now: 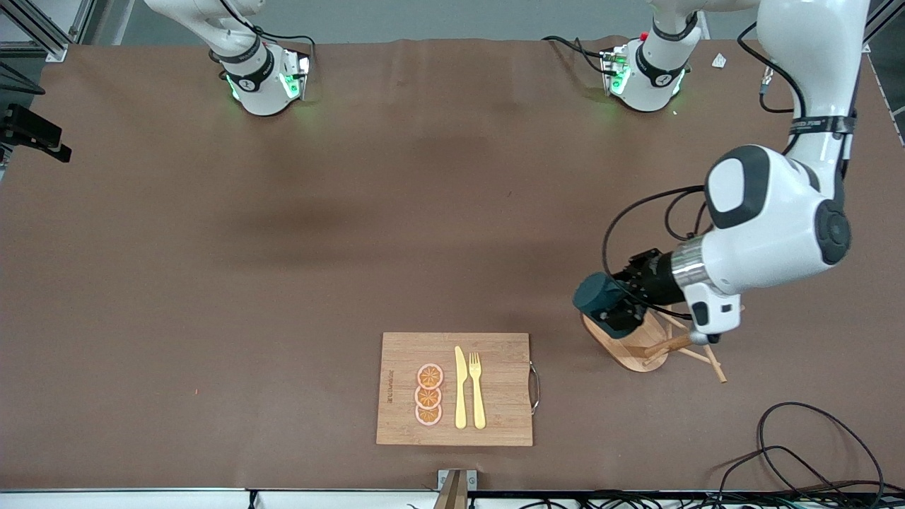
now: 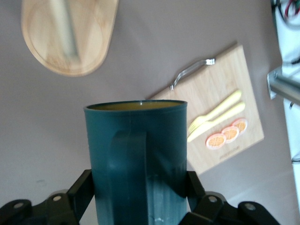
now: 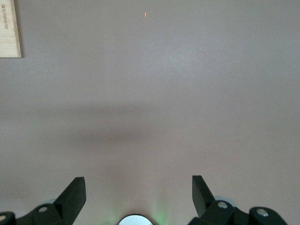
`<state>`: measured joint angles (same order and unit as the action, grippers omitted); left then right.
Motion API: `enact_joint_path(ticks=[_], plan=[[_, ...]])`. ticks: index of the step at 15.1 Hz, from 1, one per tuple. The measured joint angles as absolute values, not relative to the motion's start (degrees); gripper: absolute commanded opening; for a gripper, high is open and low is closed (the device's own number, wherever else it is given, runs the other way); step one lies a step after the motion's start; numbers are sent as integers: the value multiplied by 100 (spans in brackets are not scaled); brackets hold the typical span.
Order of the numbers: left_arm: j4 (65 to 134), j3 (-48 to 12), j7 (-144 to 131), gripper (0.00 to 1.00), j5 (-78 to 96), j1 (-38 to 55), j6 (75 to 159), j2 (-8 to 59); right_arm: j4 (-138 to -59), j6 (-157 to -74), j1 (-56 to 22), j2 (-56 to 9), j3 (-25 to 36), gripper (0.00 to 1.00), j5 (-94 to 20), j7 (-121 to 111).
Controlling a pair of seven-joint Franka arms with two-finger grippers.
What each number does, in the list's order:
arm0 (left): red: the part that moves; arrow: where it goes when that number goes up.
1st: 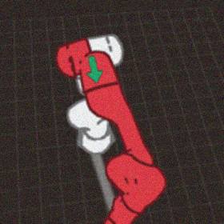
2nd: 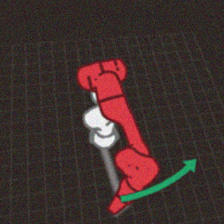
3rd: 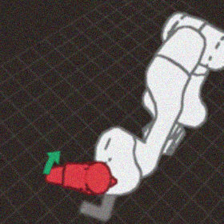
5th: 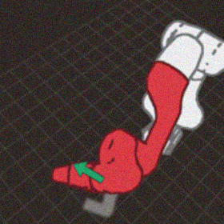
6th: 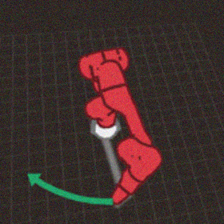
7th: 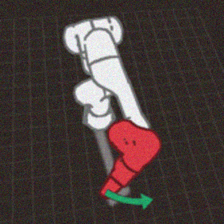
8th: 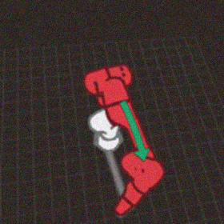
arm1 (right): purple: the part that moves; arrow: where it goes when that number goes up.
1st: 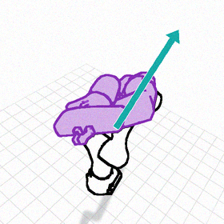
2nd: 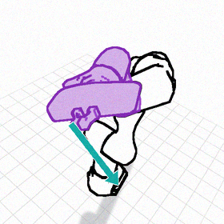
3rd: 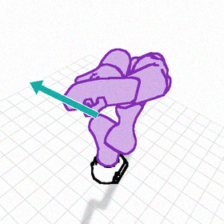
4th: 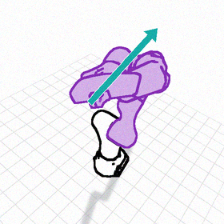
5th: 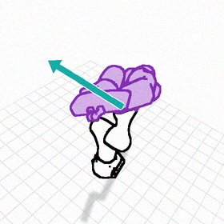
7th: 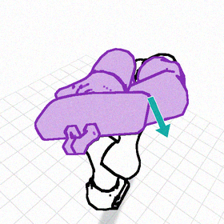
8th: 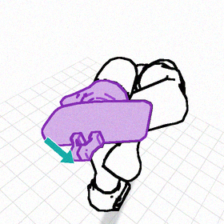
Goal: Transfer cup from left to right arm and place
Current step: 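Lift the mug off the stand and carry it toward the table middle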
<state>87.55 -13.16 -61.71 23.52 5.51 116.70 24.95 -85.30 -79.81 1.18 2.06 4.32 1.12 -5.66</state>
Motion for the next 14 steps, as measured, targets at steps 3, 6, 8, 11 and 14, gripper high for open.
enact_joint_path(ticks=[3,6,8,11,14], plan=[[8753,-1327,-6225,51,2316,1060,11803,2496,-8530,-7982,118,206,432,100,112,-566],[8742,-1335,-6428,51,1900,1546,12063,2536,-8523,-7986,118,207,433,100,112,-566],[8690,-1337,-6700,51,1399,1954,12391,2657,-8484,-7991,119,210,441,100,116,-562],[8628,-1332,-7269,51,163,2686,13090,2993,-8459,-7994,121,214,465,100,119,-550],[8530,-1319,-7435,51,-780,3249,13724,3426,-8473,-8027,127,204,479,100,123,-536]])
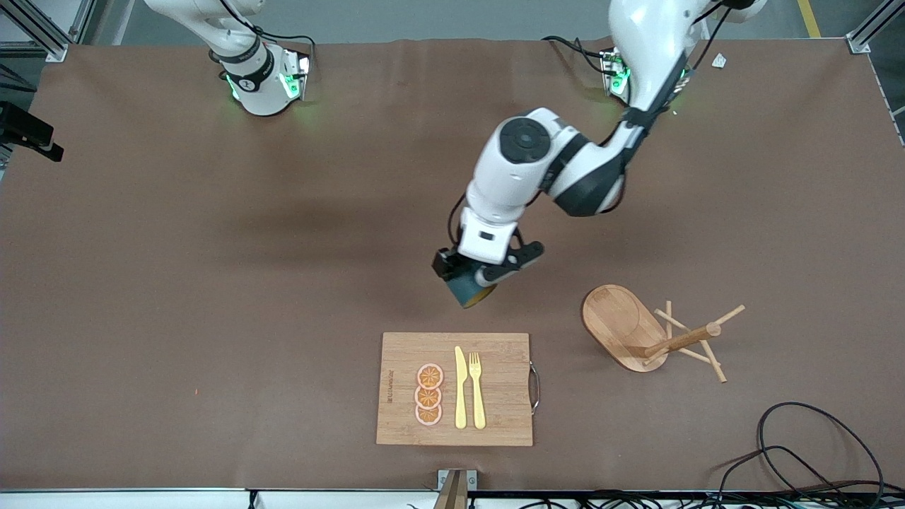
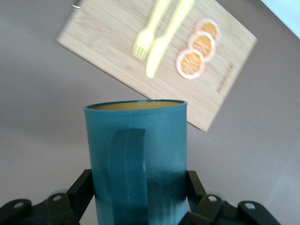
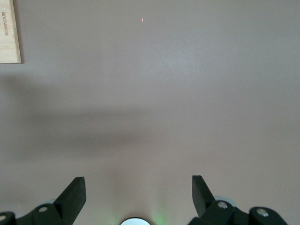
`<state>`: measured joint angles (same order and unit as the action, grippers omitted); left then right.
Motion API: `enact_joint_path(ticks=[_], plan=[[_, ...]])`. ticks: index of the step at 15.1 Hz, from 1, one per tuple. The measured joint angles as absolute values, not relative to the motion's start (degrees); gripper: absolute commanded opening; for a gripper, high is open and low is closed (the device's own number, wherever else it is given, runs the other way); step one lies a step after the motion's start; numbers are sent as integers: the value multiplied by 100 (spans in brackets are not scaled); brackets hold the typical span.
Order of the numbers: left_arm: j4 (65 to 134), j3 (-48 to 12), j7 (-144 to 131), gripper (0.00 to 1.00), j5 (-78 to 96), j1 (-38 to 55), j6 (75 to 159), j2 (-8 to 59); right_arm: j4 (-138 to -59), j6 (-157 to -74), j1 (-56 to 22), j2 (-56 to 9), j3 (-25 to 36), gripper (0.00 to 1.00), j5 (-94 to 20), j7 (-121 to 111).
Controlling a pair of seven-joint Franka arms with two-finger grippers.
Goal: Transfer cup from left to right arm and place
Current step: 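Lift the mug off the stand and carry it toward the table middle, then lower the mug upright onto the table and open the left gripper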
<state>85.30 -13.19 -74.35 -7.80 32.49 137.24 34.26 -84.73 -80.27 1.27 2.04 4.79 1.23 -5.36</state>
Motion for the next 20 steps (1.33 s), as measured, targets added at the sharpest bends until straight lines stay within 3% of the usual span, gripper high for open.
enact_joint_path(ticks=[9,15,20], plan=[[8430,-1201,-7632,50,-4909,3805,15640,4475,-8517,-8640,211,-27,487,100,125,-536],[8380,-1093,-8917,49,-6987,4190,15688,4680,-8544,-9051,350,-713,489,100,138,-537],[8330,-494,-11056,49,-7923,5260,14866,4955,-8542,-9176,410,-850,490,100,161,-530]])
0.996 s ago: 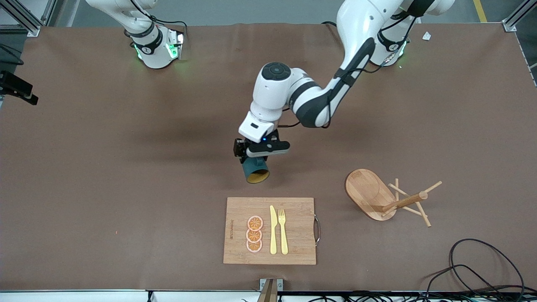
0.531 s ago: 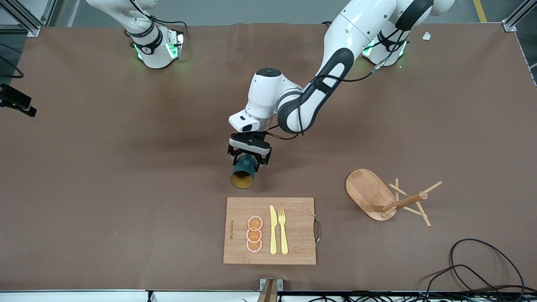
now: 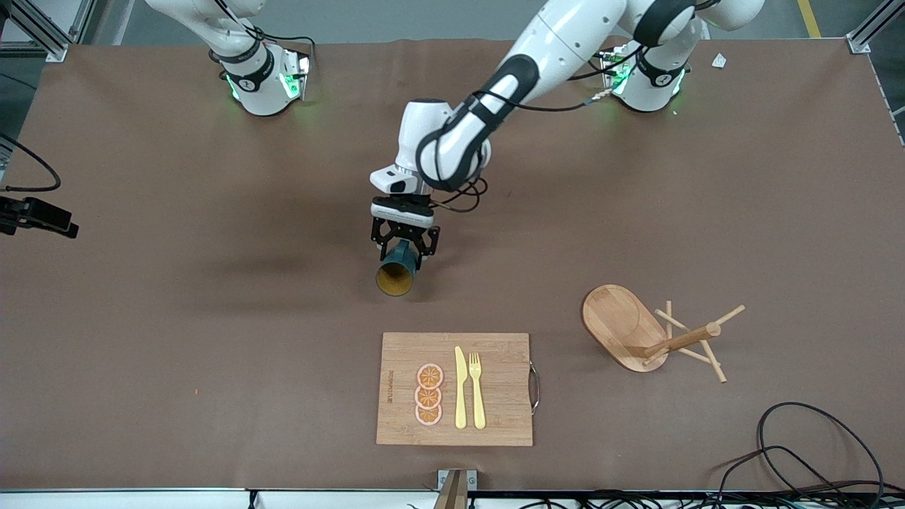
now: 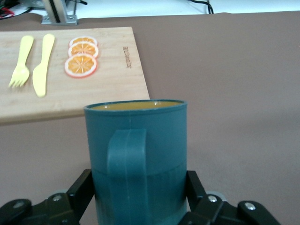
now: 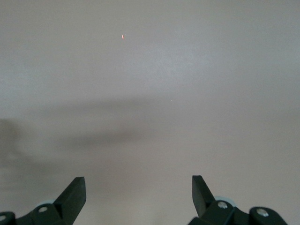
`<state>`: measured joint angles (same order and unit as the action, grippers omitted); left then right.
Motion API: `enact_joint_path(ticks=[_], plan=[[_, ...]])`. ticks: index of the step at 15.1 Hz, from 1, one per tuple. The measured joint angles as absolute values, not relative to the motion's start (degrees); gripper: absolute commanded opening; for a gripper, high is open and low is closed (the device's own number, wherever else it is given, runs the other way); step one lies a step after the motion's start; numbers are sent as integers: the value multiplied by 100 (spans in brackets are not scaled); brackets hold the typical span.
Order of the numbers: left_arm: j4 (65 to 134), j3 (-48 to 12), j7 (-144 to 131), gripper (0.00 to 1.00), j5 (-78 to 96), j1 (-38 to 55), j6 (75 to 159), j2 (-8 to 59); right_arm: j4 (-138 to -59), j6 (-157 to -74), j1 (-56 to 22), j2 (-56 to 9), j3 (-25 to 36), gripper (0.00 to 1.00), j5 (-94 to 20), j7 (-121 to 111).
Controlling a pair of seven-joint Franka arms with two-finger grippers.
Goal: Transfer cup from left to right arm and place
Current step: 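Lower the mug upright onto the table and open the left gripper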
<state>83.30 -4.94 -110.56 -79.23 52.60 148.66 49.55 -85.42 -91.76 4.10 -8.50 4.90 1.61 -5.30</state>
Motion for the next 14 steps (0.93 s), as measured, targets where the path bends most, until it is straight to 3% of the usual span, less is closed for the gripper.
enact_joint_path(ticks=[5,7,8,9,14], plan=[[8277,-185,-12280,52,-8608,6011,13770,5302,-8652,-9242,491,-857,488,100,149,-508],[8266,-184,-12873,75,-9118,6220,13229,5449,-8708,-9348,490,-889,469,100,147,-394],[8265,-182,-13198,95,-9339,6301,13033,5515,-8748,-9418,486,-916,453,100,143,-293],[8265,-179,-13473,100,-9481,6362,12903,5563,-8808,-9489,470,-945,431,100,137,-137],[8184,-398,-13840,100,-9071,6555,12554,5592,-9376,-9994,122,-1026,363,100,-1,778]])
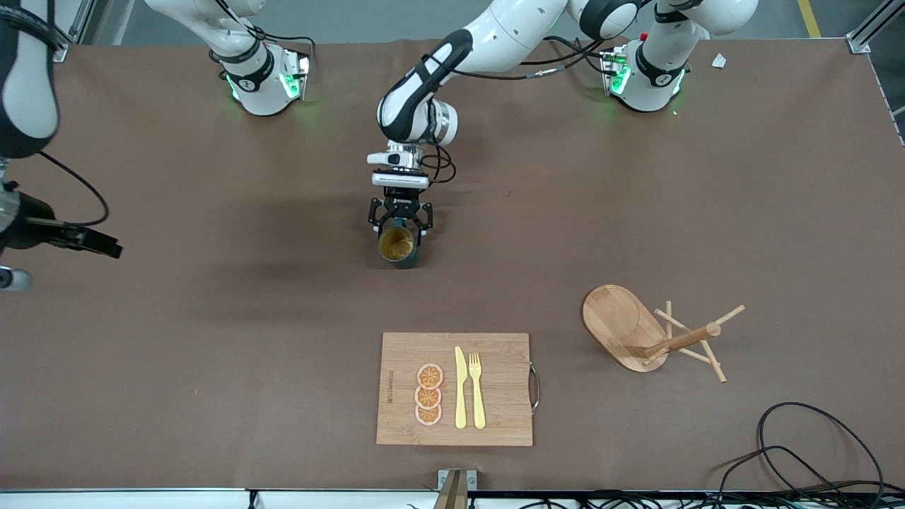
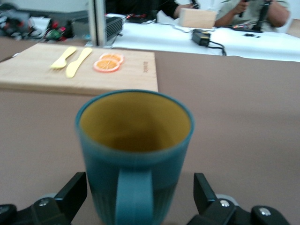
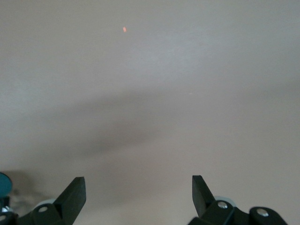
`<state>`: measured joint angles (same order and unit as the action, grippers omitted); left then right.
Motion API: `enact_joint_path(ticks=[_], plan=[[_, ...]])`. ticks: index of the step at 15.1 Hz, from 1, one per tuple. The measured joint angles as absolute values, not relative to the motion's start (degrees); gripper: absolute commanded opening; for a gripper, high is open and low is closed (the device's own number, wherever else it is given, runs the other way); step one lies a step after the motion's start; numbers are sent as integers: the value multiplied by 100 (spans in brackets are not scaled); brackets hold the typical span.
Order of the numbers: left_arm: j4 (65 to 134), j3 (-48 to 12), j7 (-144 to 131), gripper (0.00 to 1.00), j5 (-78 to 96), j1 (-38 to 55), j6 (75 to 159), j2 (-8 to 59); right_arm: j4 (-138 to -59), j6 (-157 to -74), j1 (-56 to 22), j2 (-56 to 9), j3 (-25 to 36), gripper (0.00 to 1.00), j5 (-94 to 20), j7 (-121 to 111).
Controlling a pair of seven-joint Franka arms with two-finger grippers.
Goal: Transfer cup from left to right arm and place
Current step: 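Lower the mug upright onto the table and open the left gripper, then raise the left gripper away while the right gripper reaches the mug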
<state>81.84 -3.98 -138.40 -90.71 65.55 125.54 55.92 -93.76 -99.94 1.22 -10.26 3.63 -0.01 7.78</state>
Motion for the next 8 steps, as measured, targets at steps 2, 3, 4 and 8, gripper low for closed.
enact_joint_path(ticks=[2,3,4,8], plan=[[8092,-715,-13838,100,-8540,6612,12149,5504,-9740,-10422,-5,-1049,358,100,-61,893],[8070,-901,-13838,100,-8291,6627,11910,5426,-9882,-10569,-55,-1060,357,100,-82,934],[8059,-1102,-13838,100,-8034,6637,11659,5333,-9976,-10649,-101,-1069,357,100,-89,1018],[8030,-1717,-13838,100,-6789,6674,10716,4809,-10100,-10684,-274,-1090,356,100,-96,1309]])
